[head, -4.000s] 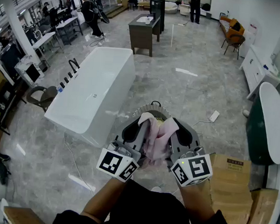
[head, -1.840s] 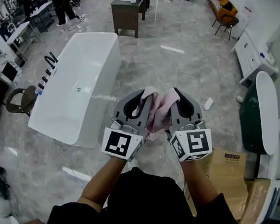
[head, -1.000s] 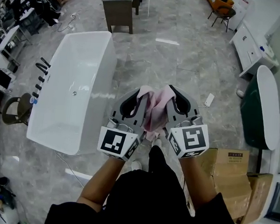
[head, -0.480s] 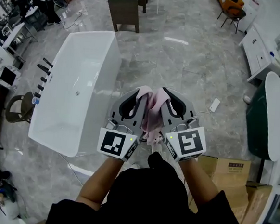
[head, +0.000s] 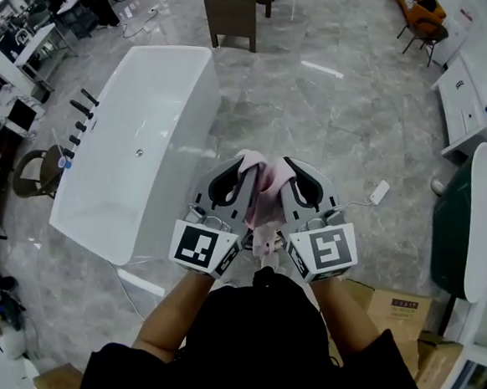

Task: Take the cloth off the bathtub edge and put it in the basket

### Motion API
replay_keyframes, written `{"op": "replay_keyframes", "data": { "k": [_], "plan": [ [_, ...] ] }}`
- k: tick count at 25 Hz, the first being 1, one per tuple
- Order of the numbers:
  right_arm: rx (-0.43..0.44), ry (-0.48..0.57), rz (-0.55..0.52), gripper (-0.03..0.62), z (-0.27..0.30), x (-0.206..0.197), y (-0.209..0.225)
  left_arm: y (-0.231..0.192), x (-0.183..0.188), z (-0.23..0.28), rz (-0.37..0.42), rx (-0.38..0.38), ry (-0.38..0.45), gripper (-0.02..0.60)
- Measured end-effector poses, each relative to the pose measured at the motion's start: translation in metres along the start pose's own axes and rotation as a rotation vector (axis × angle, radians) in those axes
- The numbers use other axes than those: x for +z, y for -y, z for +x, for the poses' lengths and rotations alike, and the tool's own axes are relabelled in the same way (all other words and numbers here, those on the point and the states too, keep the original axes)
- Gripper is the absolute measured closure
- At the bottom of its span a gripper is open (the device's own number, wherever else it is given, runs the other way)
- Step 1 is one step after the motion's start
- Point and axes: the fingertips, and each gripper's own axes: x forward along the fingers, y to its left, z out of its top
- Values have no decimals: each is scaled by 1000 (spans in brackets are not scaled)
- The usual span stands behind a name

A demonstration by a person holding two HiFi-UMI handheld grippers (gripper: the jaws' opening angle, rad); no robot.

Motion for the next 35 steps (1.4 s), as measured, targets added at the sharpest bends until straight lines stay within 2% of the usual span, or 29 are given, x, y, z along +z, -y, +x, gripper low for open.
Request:
{"op": "replay_keyframes", "data": {
  "k": [6,15,23,27,30,35],
  "plan": [
    [72,-18,25,560,15,-17,6,-10,-18,12,2,33,-26,549],
    [163,-87,73,560,25,-71,17,-22,-74,18,-1,115,-103,550],
    [157,-213,101,560,39,-136,15,-42,-140,12,-51,153,-228,549],
    [130,-271,114,560,51,-175,15,-53,-180,11,-75,145,-310,549],
    [147,-322,127,560,57,-207,11,-58,-209,6,-109,144,-363,549],
    [126,-410,140,560,57,-258,21,-59,-260,4,-161,108,-449,549]
  ]
}}
